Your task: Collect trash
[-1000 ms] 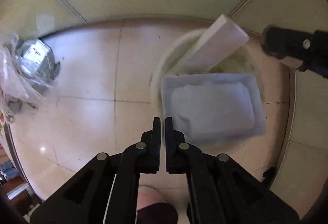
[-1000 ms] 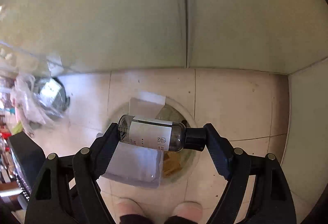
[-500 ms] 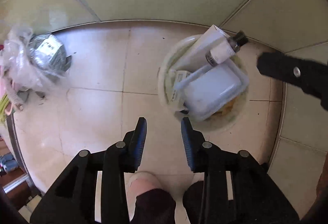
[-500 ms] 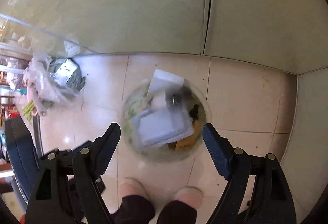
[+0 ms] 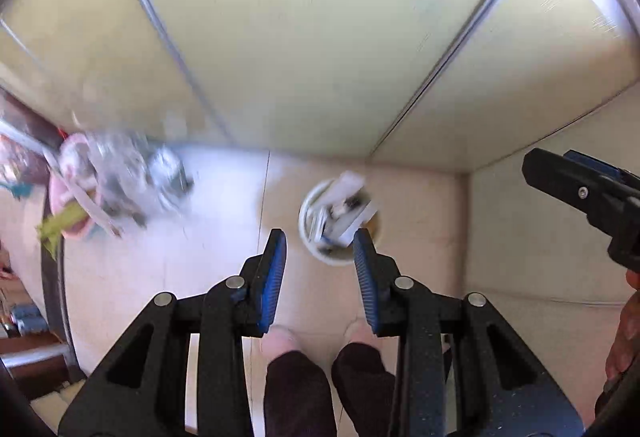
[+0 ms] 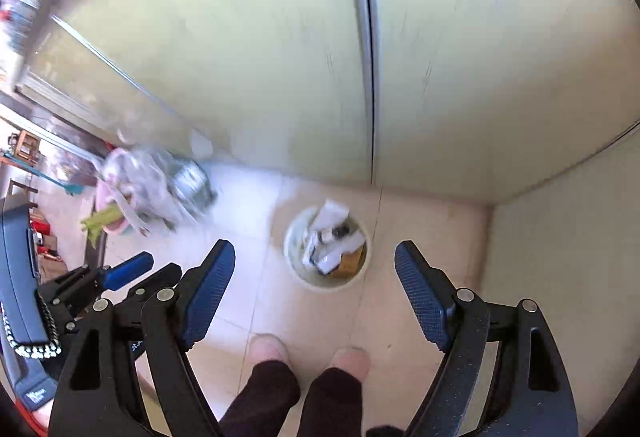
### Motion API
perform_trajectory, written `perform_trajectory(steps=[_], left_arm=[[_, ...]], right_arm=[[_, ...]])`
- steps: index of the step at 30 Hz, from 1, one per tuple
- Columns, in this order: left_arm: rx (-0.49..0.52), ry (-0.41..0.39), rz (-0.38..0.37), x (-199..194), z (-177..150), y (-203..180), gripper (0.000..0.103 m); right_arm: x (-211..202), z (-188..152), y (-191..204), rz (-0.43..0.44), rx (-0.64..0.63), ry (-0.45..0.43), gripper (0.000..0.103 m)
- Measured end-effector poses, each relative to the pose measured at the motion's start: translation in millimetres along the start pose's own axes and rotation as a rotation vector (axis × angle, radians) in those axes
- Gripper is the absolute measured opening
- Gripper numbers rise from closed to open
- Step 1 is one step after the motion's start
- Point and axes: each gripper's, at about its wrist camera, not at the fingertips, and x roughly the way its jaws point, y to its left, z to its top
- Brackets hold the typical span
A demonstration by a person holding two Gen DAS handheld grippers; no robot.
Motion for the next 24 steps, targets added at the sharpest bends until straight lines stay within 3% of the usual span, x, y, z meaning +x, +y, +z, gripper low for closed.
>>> perform_trajectory(steps=[5, 10, 16, 21, 24], left_arm=[[0.032, -0.188, -0.051, -146.4, 15.8, -16.1, 0.037], [0.086, -0.380, -0.086, -276.1, 9.9, -25.9, 0.042], [0.164, -0.604, -0.135, -403.1, -26.5, -16.5, 0.048], [0.192, -0.734, -0.165, -481.6, -72.5, -0.6, 0.057], [0.190, -0.789, -0.157, -515.7, -102.6, 7.8, 0.073]], right_arm=[[-139.1, 12.0, 21.5, -0.021, -0.048, -0.204, 0.080], [-258.6, -1.4, 43.4, -0.014, -0.047, -0.411, 0.080], [-363.3, -44.7, 86.2, -0.040, -0.061, -0.621, 0.080], [-416.8, -83.2, 124.7, -0.078, -0.079, -0.720, 0.080], [-434.6, -105.6, 138.4, -0.055, -0.070, -0.743, 0.081]])
